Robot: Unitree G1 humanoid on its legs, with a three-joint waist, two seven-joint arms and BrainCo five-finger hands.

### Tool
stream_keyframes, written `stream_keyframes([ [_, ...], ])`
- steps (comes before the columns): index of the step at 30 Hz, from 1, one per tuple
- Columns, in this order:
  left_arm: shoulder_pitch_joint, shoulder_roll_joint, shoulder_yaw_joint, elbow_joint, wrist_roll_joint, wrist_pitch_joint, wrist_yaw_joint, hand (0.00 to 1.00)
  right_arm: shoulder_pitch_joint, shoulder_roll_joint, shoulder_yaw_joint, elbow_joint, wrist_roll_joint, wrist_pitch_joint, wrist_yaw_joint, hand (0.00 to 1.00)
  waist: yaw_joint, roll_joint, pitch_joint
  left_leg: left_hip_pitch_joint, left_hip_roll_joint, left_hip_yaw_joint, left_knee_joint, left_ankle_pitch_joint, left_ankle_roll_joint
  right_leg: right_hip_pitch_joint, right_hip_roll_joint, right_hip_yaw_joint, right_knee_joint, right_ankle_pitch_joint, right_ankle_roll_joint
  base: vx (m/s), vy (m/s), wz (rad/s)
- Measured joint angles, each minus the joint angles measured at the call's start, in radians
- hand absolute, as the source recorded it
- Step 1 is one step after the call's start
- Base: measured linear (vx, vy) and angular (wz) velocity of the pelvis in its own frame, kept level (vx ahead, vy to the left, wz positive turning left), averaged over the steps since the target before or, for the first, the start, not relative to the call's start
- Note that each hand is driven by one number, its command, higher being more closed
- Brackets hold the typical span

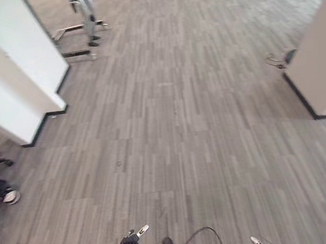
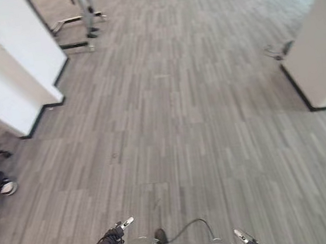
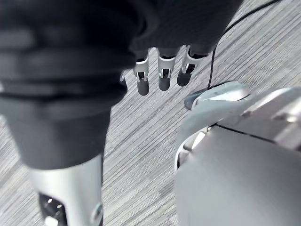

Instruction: Organize washtable

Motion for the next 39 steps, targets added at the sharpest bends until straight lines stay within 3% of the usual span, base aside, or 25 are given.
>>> stream_keyframes([
  [1,-0.001,-0.001,-0.005,-0.006,0.002,-0.001,0.0,0.0,-0.016,0.002,-0.005,-0.001,0.028,-0.006,0.003,0.0,0.001,0.004,0.009,0.035,-0.009,-0.002,-0.017,-0.011,0.016,-0.105,-0.039,0.048,0.219,0.072,-0.105,0.13,0.309,0.17],
  [4,-0.014,0.01,-0.001,-0.02,0.01,0.005,0.0,0.0,-0.03,0.033,0.003,-0.011,0.055,-0.015,0.014,0.0,-0.001,-0.002,0.053,0.152,-0.006,-0.002,-0.069,-0.052,0.035,-0.255,0.006,0.129,0.424,0.022,-0.107,-0.05,0.197,-0.1],
  [6,-0.034,0.003,-0.011,0.003,0.049,0.011,-0.002,0.0,-0.01,0.045,0.006,-0.013,0.058,-0.014,0.016,0.0,-0.01,-0.007,0.065,0.238,0.005,-0.002,-0.147,-0.05,0.021,-0.318,0.075,0.081,0.252,-0.004,-0.102,-0.25,0.148,0.02],
  [7,-0.04,0.002,-0.025,0.003,0.062,0.011,-0.003,0.0,0.01,0.057,-0.007,-0.012,0.066,-0.012,0.016,0.0,-0.025,-0.006,0.065,0.269,0.007,-0.014,-0.185,-0.053,0.009,-0.336,0.107,0.049,0.063,0.021,-0.09,-0.27,0.188,0.34],
  [8,-0.042,-0.003,-0.027,0.001,0.075,0.012,-0.003,0.0,0.023,0.07,-0.041,-0.005,0.071,-0.006,0.016,0.0,-0.034,-0.007,0.065,0.298,0.003,-0.025,-0.211,-0.059,-0.006,-0.345,0.13,0.039,-0.136,0.08,-0.092,-0.23,0.181,0.36],
  [10,-0.042,-0.012,-0.009,-0.001,0.088,0.012,-0.004,0.0,0.063,0.097,-0.1,0.001,0.07,0.001,0.015,0.0,-0.042,-0.009,0.065,0.354,-0.001,-0.046,-0.246,-0.085,-0.045,-0.356,0.149,0.046,-0.303,0.167,-0.093,-0.02,0.043,0.32],
  [12,-0.027,-0.029,0.027,-0.015,0.094,0.014,-0.003,0.0,0.095,0.11,-0.125,-0.001,0.073,0.02,0.016,0.0,-0.061,0.009,0.064,0.419,0.032,-0.066,-0.255,-0.141,-0.077,-0.377,0.177,0.082,-0.228,0.19,-0.13,0.34,-0.203,0.54],
  [13,-0.003,-0.041,0.045,-0.018,0.117,0.014,-0.004,0.0,0.107,0.106,-0.148,-0.004,0.071,0.023,0.015,0.0,-0.081,0.014,0.054,0.426,0.062,-0.071,-0.168,-0.176,-0.132,-0.375,0.191,0.084,-0.128,0.195,-0.154,0.52,-0.316,0.56],
  [14,0.004,-0.042,0.056,-0.025,0.123,0.015,-0.005,0.0,0.11,0.105,-0.153,-0.004,0.071,0.026,0.015,0.0,-0.081,0.012,0.055,0.4,0.085,-0.059,-0.063,-0.185,-0.149,-0.371,0.192,0.089,-0.085,0.19,-0.169,0.53,-0.354,0.31],
  [15,0.005,-0.039,0.074,-0.042,0.125,0.016,-0.007,0.0,0.1,0.1,-0.164,-0.006,0.072,0.028,0.015,0.0,-0.078,0.029,0.052,0.317,0.144,-0.042,0.182,-0.172,-0.168,-0.34,0.204,0.077,-0.048,0.134,-0.186,0.33,-0.374,-0.02],
  [17,0.017,-0.053,0.094,-0.053,0.115,0.016,-0.008,0.0,0.08,0.082,-0.141,-0.035,0.072,0.026,0.012,0.0,-0.062,0.057,0.06,0.138,0.257,-0.059,0.62,0.067,-0.156,-0.256,0.261,0.064,-0.041,0.051,-0.215,0.4,-0.376,-0.28],
  [18,0.016,-0.054,0.107,-0.061,0.113,0.015,-0.009,0.0,0.059,0.06,-0.109,-0.053,0.072,0.011,0.01,0.0,-0.046,0.065,0.067,0.056,0.278,-0.084,0.792,0.07,-0.147,-0.197,0.29,0.082,-0.051,0.014,-0.228,0.62,-0.392,-0.51],
  [20,0.016,-0.04,0.116,-0.093,0.113,0.001,-0.006,0.0,-0.003,0.049,-0.017,-0.094,0.072,0.0,0.002,0.0,-0.028,0.043,0.087,-0.072,0.273,-0.097,0.879,0.008,-0.123,-0.047,0.314,0.105,-0.137,-0.012,-0.243,0.47,-0.283,-0.41],
  [22,0.016,-0.02,0.113,-0.134,0.109,-0.016,-0.003,0.0,-0.056,0.047,0.086,-0.15,0.069,-0.014,0.001,0.0,0.006,0.011,0.097,-0.177,0.236,-0.088,0.758,-0.036,-0.09,0.062,0.312,0.143,-0.236,-0.016,-0.239,-0.1,-0.085,-0.53],
  [24,0.017,-0.006,0.111,-0.155,0.103,-0.027,-0.002,0.0,-0.14,0.036,0.132,-0.166,0.067,-0.03,0.001,0.0,0.041,0.003,0.097,-0.233,0.181,-0.13,0.424,-0.038,-0.101,0.129,0.304,0.198,-0.298,-0.019,-0.229,-0.27,-0.02,-0.95],
  [25,0.026,0.005,0.109,-0.149,0.107,-0.029,0.0,0.0,-0.185,0.034,0.166,-0.177,0.061,-0.045,0.001,0.0,0.056,0.004,0.097,-0.225,0.164,-0.16,0.14,0.009,-0.116,0.169,0.294,0.234,-0.326,-0.04,-0.195,-0.2,0.037,-0.85],
  [27,0.042,0.013,0.107,-0.125,0.109,-0.029,0.006,0.0,-0.191,0.026,0.214,-0.203,0.059,-0.066,0.004,0.0,0.056,0.017,0.089,-0.228,0.164,-0.194,-0.076,0.088,-0.134,0.236,0.287,0.263,-0.349,-0.1,-0.159,0.11,0.114,-0.74],
  [28,0.063,0.024,0.107,-0.101,0.113,-0.023,0.016,0.0,-0.176,0.035,0.234,-0.192,0.044,-0.072,0.006,0.0,0.066,-0.004,0.069,-0.235,0.145,-0.172,0.016,0.148,-0.14,0.271,0.255,0.292,-0.331,-0.139,-0.172,0.5,0.117,-0.63],
  [29,0.071,0.029,0.11,-0.082,0.113,-0.018,0.02,0.0,-0.16,0.042,0.241,-0.187,0.031,-0.072,0.01,0.0,0.066,-0.021,0.052,-0.24,0.126,-0.166,0.053,0.149,-0.138,0.264,0.234,0.302,-0.293,-0.144,-0.175,0.74,0.101,-0.52],
  [30,0.086,0.036,0.114,-0.049,0.112,-0.007,0.024,0.0,-0.123,0.045,0.249,-0.173,0.028,-0.073,0.019,0.0,0.06,-0.045,0.028,-0.242,0.089,-0.17,0.101,0.154,-0.087,0.192,0.192,0.304,-0.111,-0.131,-0.154,0.68,0.099,-0.11],
  [31,0.082,0.064,0.108,-0.018,0.113,0.003,0.027,0.0,-0.105,0.058,0.239,-0.125,0.023,-0.067,0.024,0.0,0.049,-0.087,0.029,-0.209,0.041,-0.16,0.122,0.108,-0.05,0.088,0.131,0.305,0.151,-0.042,-0.105,0.61,0.112,0.14],
  [33,0.072,0.086,0.088,-0.006,0.116,0.019,0.03,0.0,-0.072,0.061,0.229,-0.058,0.017,-0.043,0.026,0.0,0.018,-0.115,0.044,-0.127,-0.007,-0.166,0.106,0.074,-0.021,-0.006,0.079,0.312,0.412,0.111,-0.054,0.4,0.059,0.52],
  [34,0.068,0.085,0.087,-0.012,0.118,0.027,0.036,0.0,-0.048,0.062,0.195,-0.02,0.006,-0.03,0.028,0.0,0.014,-0.109,0.051,-0.041,-0.021,-0.172,0.077,0.059,-0.003,-0.065,0.072,0.306,0.537,0.086,-0.091,0.28,-0.005,0.32],
  [36,0.056,0.068,0.083,-0.036,0.118,0.029,0.037,0.0,-0.023,0.04,0.155,-0.026,-0.036,-0.029,0.038,0.0,0.011,-0.071,0.063,0.109,-0.008,-0.178,-0.022,0.058,-0.001,-0.131,0.113,0.263,0.548,0.029,-0.127,0.07,-0.038,-0.06],
  [39,-0.03,0.01,0.069,-0.097,0.116,0.02,0.038,0.0,0.031,0.04,0.09,-0.05,-0.056,-0.032,0.057,0.0,0.001,-0.029,0.066,0.265,0.01,-0.199,-0.148,0.018,0.014,-0.249,0.147,0.141,0.161,-0.021,-0.128,0.04,-0.031,0.23],
])
